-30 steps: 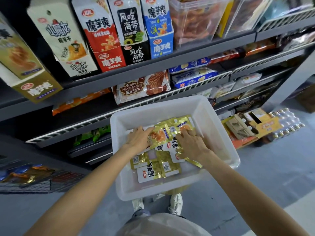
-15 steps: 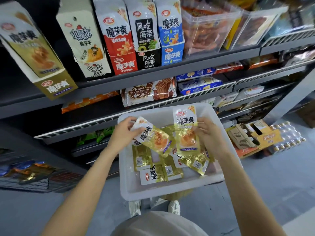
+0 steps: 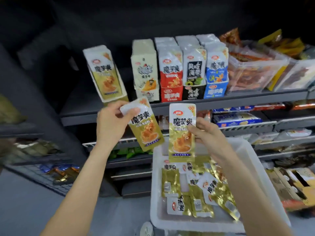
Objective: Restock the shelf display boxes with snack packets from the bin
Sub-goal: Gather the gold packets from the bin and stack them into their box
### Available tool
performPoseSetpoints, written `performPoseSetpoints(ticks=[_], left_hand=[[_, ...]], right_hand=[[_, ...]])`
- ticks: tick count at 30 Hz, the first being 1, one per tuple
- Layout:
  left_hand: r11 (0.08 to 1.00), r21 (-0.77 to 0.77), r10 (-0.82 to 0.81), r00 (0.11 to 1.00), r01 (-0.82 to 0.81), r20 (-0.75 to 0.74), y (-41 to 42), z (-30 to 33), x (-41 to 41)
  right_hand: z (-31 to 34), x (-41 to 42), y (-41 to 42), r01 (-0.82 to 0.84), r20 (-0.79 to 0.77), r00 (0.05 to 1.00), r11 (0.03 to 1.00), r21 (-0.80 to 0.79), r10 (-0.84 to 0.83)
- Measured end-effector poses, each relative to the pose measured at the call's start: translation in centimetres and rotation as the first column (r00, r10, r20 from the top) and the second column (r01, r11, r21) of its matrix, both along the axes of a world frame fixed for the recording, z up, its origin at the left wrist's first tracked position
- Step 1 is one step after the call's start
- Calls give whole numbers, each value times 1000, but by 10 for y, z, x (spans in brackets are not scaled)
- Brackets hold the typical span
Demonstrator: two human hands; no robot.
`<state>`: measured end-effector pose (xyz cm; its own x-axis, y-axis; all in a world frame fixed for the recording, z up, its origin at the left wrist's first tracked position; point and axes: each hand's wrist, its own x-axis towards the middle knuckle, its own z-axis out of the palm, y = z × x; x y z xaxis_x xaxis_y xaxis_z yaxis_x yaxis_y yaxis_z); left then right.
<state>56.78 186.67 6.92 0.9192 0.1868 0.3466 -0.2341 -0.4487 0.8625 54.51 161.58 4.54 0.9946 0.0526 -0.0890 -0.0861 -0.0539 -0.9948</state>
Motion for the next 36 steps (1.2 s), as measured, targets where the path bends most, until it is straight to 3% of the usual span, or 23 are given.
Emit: performPoseSetpoints(ticks=[4,10,16,19,22,26,30,33,36], left_hand=[[997,-7,82,969,-83,233,36,55,11],[971,-100,238,838,-217,490,63,92,39],[942,35,242,745,-335,622,79,91,74],[936,156,180,812,-315,556,89,78,93],[915,318,120,921,-248,372,94,60,112],[859,418,161,931,-296,327,97,45,122],[927,249,219,944,-281,248,107,45,127],[970,136,180,969,-204,170,109,44,124],[979,107,157,978,-172,136,109,42,120]], right_hand=[[35,34,38,-79,185,978,993,-91,94],[80,70,87,-73,340,939,995,70,45],[107,92,119,-71,349,937,962,264,-27],[109,101,131,-54,352,935,959,277,-50],[107,114,146,-30,352,934,966,259,-65],[98,136,174,-14,374,927,993,119,-32],[85,155,200,30,389,921,990,-136,26],[74,165,212,169,439,898,911,-377,15],[69,163,217,254,483,875,890,-379,-43]])
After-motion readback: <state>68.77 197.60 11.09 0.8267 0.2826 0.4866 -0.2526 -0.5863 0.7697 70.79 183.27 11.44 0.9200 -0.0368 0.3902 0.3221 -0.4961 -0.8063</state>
